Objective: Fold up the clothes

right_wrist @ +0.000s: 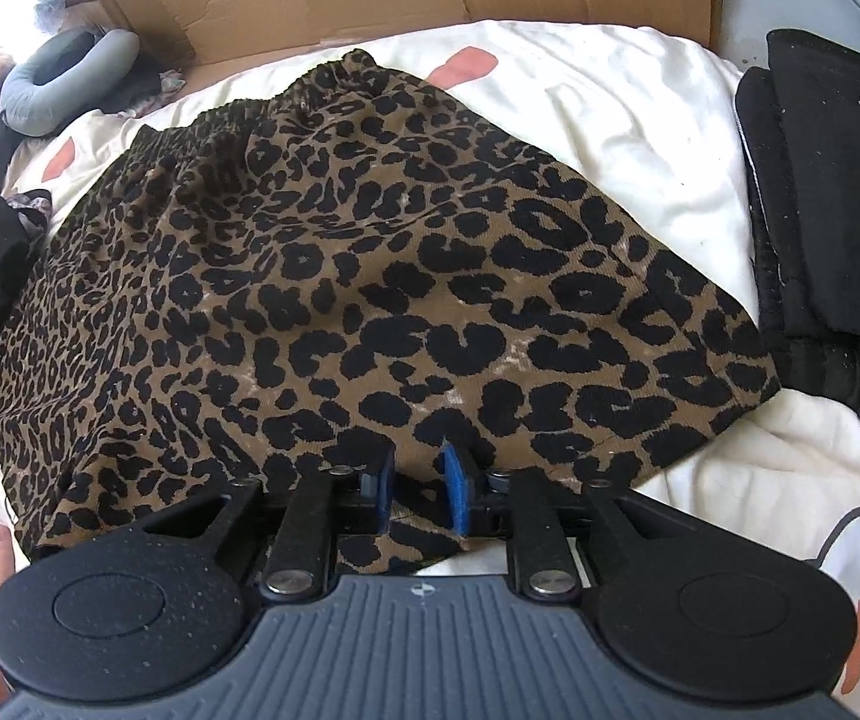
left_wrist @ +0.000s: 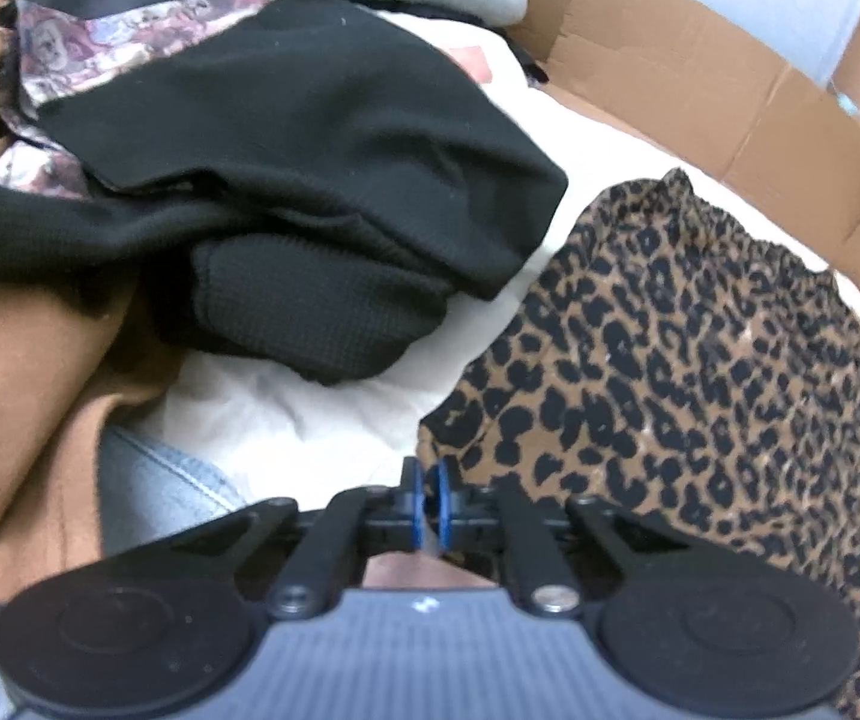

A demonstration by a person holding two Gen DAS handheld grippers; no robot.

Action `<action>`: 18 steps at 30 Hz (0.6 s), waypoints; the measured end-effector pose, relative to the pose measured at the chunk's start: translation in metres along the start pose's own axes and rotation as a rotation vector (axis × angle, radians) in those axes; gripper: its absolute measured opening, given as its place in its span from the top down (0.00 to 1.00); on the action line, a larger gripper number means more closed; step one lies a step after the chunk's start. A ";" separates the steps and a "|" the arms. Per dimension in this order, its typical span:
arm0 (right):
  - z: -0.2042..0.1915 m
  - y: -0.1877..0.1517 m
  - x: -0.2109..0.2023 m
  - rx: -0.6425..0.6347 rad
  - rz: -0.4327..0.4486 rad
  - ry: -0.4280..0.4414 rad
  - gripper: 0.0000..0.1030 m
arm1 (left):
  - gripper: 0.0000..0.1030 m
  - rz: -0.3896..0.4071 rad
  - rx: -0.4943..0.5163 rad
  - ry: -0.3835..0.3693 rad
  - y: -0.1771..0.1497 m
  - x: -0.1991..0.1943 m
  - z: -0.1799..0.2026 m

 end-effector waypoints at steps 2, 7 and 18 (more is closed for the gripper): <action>-0.003 0.001 -0.002 -0.006 -0.001 0.004 0.68 | 0.95 -0.008 0.013 0.006 0.003 -0.006 0.006; -0.012 0.003 -0.004 -0.045 -0.002 0.004 0.60 | 0.96 -0.031 0.028 0.027 0.013 -0.025 0.023; -0.030 0.015 -0.023 -0.089 0.080 0.032 0.60 | 0.96 -0.047 0.040 -0.001 0.037 -0.060 0.059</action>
Point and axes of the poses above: each gripper's, at about its wrist camera, not at the fingertips, and x roughly the way its jaws point, z to its right, y to its top, the point moved 3 cm from there along x, roughly the way its jaws point, and after that the axes turned 8 degrees about -z, right-handed, at the moved point
